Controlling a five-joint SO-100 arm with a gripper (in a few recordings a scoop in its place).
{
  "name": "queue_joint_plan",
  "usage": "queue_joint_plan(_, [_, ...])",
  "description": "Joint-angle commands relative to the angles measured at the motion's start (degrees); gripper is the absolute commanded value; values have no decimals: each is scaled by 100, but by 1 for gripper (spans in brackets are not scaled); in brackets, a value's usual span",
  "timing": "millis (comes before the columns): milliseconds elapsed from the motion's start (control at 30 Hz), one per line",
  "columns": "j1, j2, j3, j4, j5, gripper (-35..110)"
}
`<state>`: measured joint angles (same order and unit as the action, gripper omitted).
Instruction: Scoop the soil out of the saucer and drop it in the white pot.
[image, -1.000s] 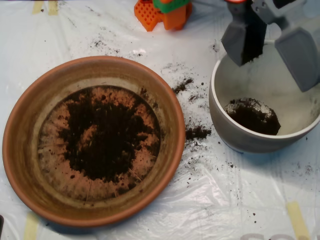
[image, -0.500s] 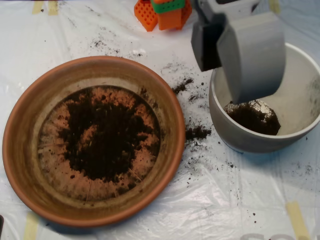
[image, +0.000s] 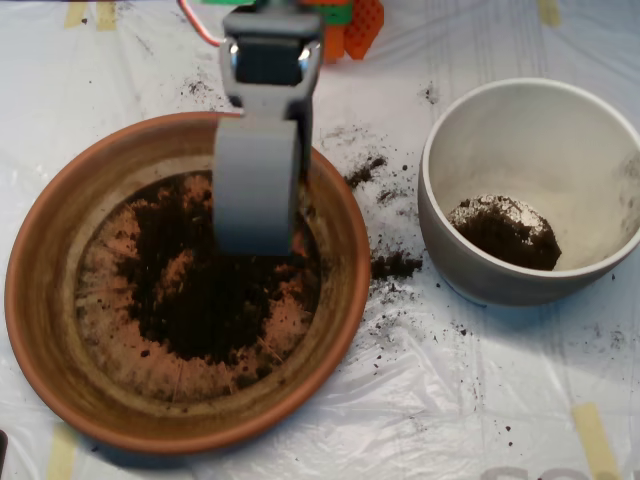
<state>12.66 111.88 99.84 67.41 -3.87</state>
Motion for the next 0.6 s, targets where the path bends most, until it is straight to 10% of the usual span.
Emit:
queue_joint_plan(0, [527, 571, 677, -580, -70, 42])
queue_joint_plan(567, [1371, -1020, 1626, -1960, -97, 44])
